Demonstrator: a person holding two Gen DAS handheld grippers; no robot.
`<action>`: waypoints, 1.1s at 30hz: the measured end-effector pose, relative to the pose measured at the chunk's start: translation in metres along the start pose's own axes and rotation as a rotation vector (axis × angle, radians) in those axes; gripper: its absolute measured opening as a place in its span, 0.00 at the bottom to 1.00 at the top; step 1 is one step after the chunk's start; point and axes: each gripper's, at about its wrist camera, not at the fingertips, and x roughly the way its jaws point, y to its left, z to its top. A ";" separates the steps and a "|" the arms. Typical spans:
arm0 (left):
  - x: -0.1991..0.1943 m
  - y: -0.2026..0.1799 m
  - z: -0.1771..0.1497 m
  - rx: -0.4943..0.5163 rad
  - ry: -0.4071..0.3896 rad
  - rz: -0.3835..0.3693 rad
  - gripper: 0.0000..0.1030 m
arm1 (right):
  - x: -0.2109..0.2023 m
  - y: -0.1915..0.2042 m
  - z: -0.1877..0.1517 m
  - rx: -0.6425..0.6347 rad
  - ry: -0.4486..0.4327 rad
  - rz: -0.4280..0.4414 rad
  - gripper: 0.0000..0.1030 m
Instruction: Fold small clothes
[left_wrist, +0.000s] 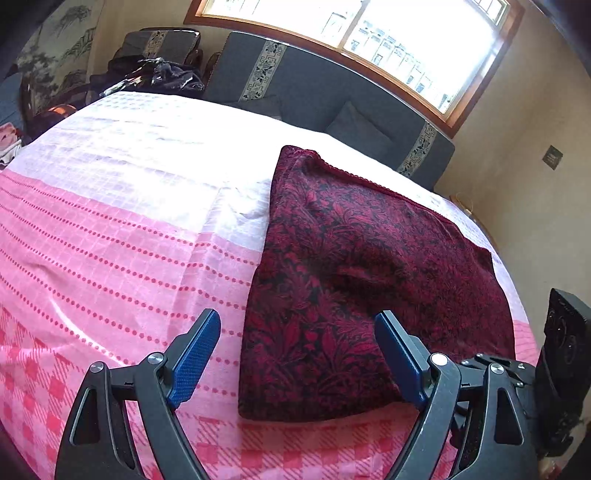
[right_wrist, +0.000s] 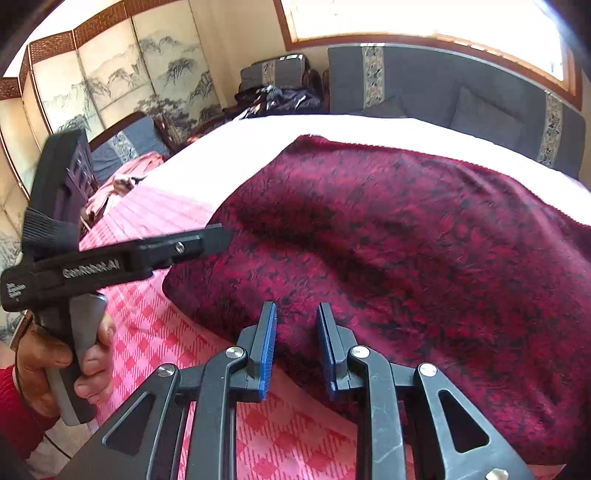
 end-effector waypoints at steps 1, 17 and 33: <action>-0.004 0.003 -0.003 0.010 -0.004 0.010 0.83 | -0.002 0.005 -0.004 -0.032 -0.040 -0.019 0.22; 0.006 0.009 0.020 0.050 0.070 -0.064 0.83 | 0.001 0.020 0.014 -0.027 -0.042 0.078 0.25; 0.091 0.034 0.092 0.043 0.280 -0.416 0.83 | -0.104 -0.120 -0.053 0.253 -0.325 -0.145 0.50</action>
